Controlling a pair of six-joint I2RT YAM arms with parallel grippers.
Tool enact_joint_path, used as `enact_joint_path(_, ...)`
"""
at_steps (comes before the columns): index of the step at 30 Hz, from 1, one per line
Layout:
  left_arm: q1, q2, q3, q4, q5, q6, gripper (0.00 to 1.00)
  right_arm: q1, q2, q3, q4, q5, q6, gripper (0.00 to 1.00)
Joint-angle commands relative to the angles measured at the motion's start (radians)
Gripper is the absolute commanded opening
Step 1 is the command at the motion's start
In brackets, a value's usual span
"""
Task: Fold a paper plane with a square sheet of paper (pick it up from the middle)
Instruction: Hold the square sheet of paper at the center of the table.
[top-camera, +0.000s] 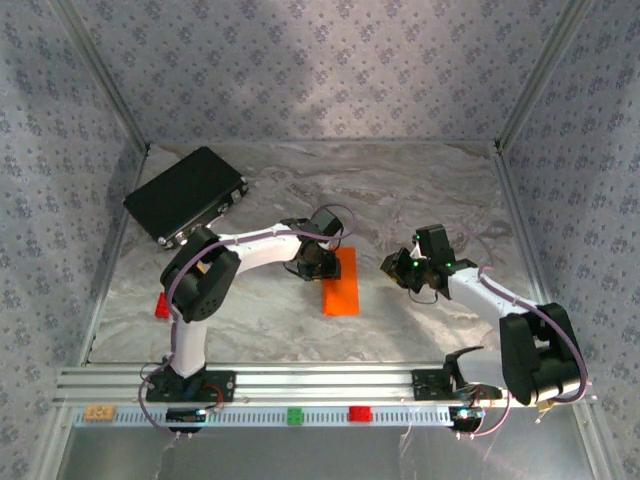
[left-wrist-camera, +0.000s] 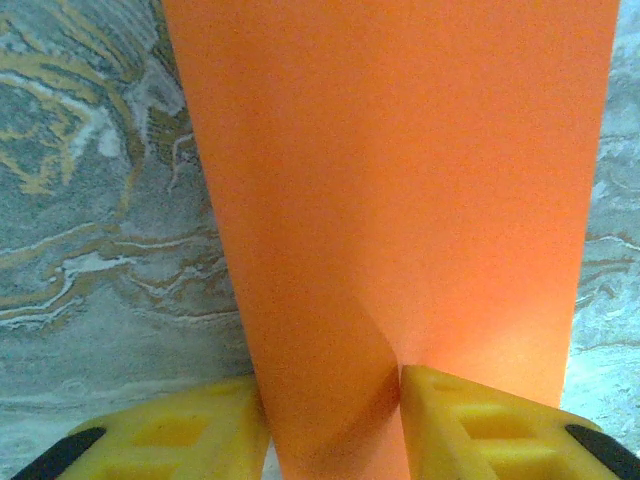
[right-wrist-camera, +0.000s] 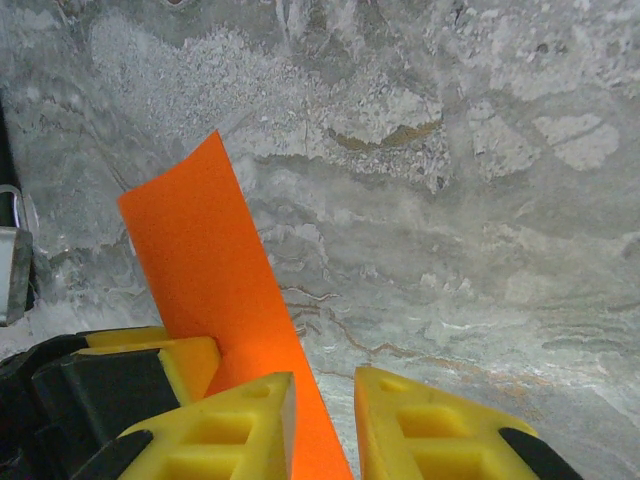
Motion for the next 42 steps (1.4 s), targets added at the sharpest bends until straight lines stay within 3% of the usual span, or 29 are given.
enact_joint_path(1, 0.015, 0.056, -0.012, -0.057, -0.108, -0.003, 0.40, 0.007, 0.008, 0.009, -0.003, -0.011, -0.012, 0.24)
enact_joint_path(26, 0.014, 0.071, -0.017, -0.054, -0.103, -0.010, 0.40, 0.022, 0.033, 0.021, 0.017, -0.029, -0.017, 0.23)
enact_joint_path(42, 0.012, 0.074, -0.019, -0.053, -0.104, -0.011, 0.40, 0.166, 0.254, 0.127, 0.135, -0.094, -0.028, 0.00)
